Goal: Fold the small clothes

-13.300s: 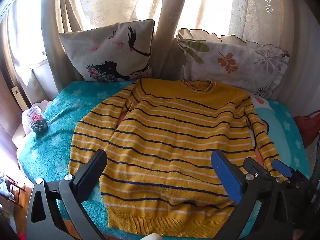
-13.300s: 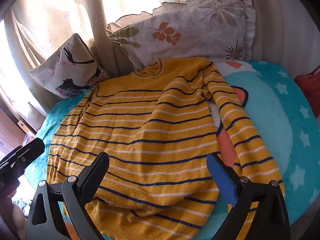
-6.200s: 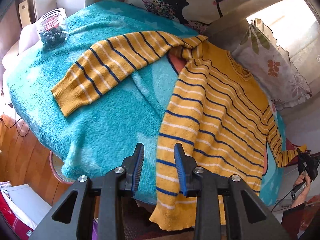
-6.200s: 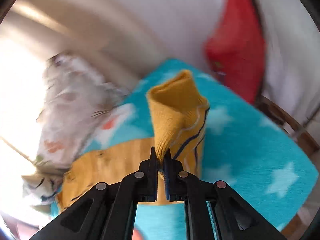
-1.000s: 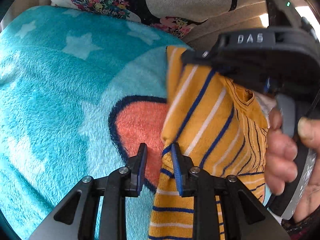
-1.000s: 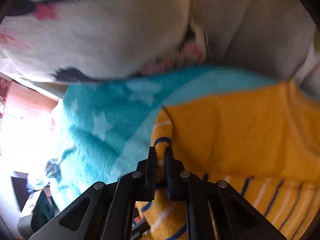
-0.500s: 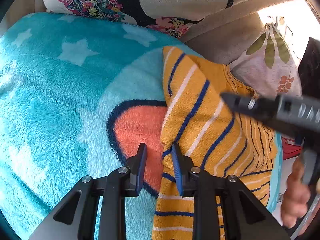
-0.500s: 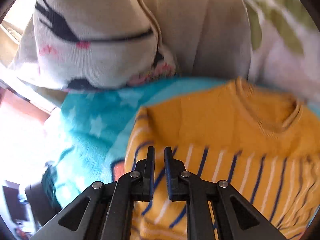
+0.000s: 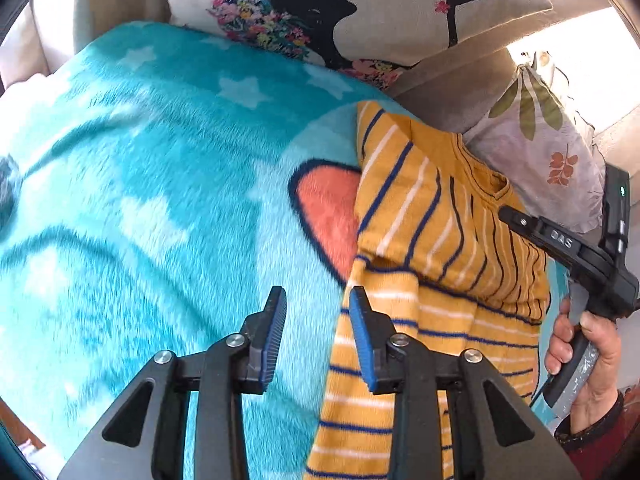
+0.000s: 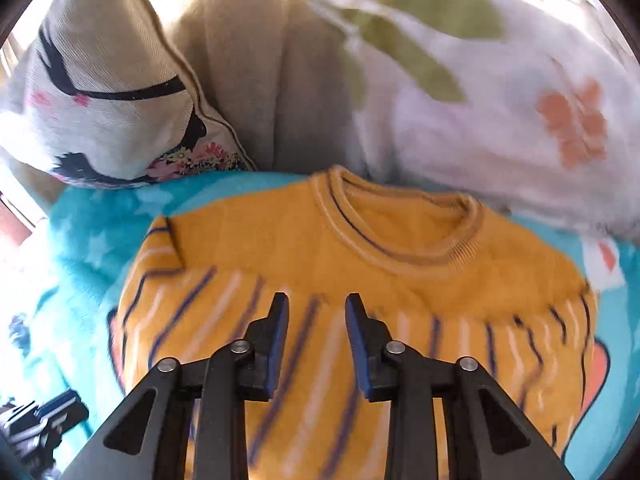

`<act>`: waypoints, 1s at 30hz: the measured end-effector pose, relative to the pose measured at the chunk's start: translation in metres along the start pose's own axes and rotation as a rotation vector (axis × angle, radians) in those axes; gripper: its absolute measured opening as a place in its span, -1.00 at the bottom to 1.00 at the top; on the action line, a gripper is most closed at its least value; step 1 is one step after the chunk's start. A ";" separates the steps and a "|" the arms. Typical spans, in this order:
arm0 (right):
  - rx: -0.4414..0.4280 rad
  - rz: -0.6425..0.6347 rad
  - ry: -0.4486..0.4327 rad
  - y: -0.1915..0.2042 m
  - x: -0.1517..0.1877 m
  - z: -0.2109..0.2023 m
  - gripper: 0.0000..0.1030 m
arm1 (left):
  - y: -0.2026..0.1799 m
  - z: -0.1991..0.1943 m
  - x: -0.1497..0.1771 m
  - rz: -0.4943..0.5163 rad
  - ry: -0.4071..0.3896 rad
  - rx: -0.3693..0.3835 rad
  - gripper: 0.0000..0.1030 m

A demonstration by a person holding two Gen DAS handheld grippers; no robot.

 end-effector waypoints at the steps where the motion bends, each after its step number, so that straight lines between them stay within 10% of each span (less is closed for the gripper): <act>1: -0.023 0.032 0.005 -0.015 0.011 -0.014 -0.33 | 0.002 -0.002 0.009 -0.009 0.012 0.009 -0.40; 13: -0.105 0.448 0.033 -0.193 0.185 -0.149 -0.18 | -0.023 0.006 0.097 -0.025 0.071 0.064 -0.24; 23: -0.526 0.526 0.128 -0.149 0.265 -0.143 -0.17 | -0.013 -0.010 0.158 -0.101 0.134 0.164 -0.21; 30: -0.614 0.549 0.166 -0.123 0.298 -0.141 -0.17 | -0.031 -0.026 0.205 -0.013 0.122 0.152 -0.07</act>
Point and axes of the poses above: each gripper's, at about its wrist camera, not at the fingertips, and z roughly the way its jaws point, y to its left, x to its underside, the point moved 4 cm from there along z, roughly the way its jaws point, and after that the axes turned 13 degrees about -x, right-handed, at the moved point
